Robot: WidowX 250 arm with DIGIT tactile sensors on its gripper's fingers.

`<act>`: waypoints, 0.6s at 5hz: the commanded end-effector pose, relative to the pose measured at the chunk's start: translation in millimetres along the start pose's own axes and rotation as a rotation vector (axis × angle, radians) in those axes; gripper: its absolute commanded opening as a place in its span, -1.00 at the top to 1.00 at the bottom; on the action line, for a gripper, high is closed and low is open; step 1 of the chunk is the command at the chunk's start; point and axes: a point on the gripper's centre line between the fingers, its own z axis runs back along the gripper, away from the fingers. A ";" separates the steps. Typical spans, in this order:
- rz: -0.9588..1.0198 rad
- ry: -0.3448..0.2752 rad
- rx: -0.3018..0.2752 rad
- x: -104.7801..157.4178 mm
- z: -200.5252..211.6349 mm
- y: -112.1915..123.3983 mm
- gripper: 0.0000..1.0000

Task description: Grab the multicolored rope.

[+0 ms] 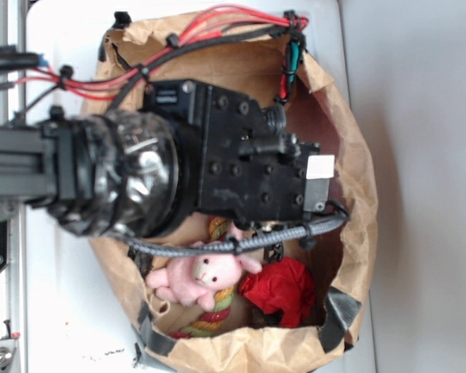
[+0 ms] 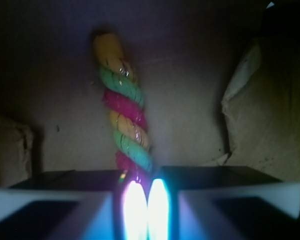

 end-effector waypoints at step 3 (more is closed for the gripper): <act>-0.004 -0.037 -0.090 17.6 19.0 9.7 -1.00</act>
